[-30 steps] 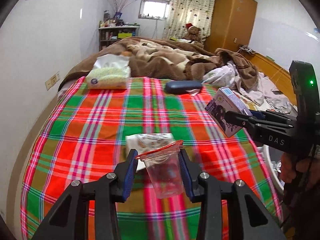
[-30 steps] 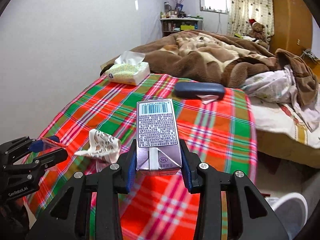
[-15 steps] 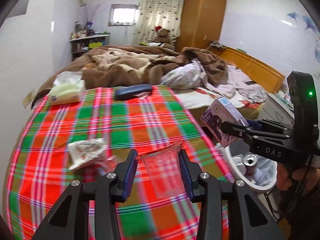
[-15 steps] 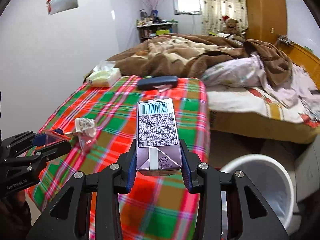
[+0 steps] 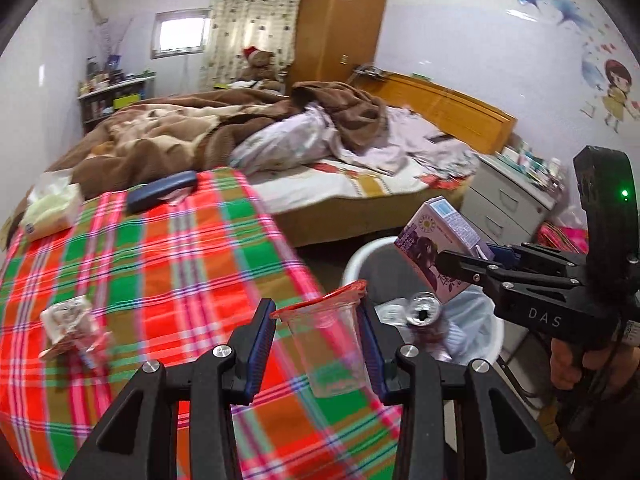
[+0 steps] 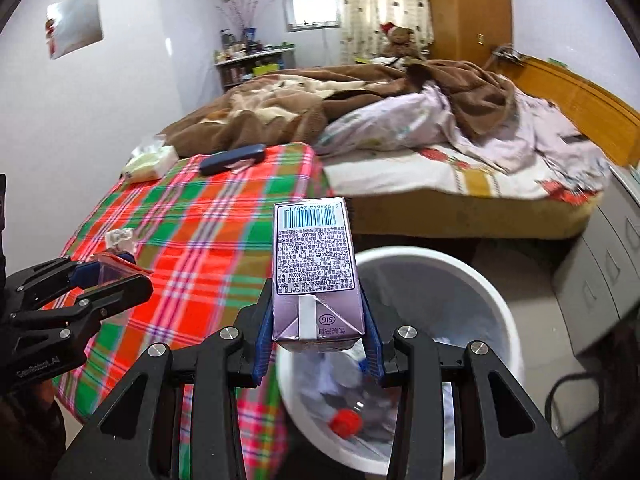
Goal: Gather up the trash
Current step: 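Carry plastic cup and juice box over the white bin, then open both tools to drop cup and juice box into the bin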
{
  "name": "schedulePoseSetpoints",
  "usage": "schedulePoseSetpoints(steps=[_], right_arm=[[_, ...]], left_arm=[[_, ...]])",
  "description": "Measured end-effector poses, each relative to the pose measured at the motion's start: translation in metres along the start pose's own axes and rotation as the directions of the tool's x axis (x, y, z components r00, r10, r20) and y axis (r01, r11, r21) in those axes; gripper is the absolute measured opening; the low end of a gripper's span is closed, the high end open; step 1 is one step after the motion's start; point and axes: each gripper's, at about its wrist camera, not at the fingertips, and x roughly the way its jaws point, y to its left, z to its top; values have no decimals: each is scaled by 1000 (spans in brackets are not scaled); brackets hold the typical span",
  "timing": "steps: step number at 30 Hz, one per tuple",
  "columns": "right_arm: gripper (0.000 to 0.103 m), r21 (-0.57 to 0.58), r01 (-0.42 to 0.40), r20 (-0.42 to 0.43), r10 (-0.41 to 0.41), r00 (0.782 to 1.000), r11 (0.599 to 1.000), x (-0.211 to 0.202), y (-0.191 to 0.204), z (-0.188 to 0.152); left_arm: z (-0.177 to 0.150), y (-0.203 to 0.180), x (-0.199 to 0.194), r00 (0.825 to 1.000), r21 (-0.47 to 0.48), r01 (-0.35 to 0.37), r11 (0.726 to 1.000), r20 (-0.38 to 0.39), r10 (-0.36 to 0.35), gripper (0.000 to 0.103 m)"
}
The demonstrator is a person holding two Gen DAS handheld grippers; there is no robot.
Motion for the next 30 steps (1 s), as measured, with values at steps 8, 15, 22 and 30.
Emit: schedulePoseSetpoints(steps=[8, 15, 22, 30], right_arm=[[39, 56, 68, -35, -66, 997, 996, 0, -35, -19], [39, 101, 132, -91, -123, 988, 986, 8, -61, -34], [39, 111, 187, -135, -171, 976, 976, 17, -78, -44], [43, 118, 185, -152, -167, 974, 976, 20, -83, -47]], left_arm=[[2, -47, 32, 996, 50, 76, 996, -48, -74, 42], [0, -73, 61, 989, 78, 117, 990, -97, -109, 42], [-1, -88, 84, 986, 102, 128, 987, -124, -115, 42], [0, -88, 95, 985, 86, 126, 988, -130, -114, 61]])
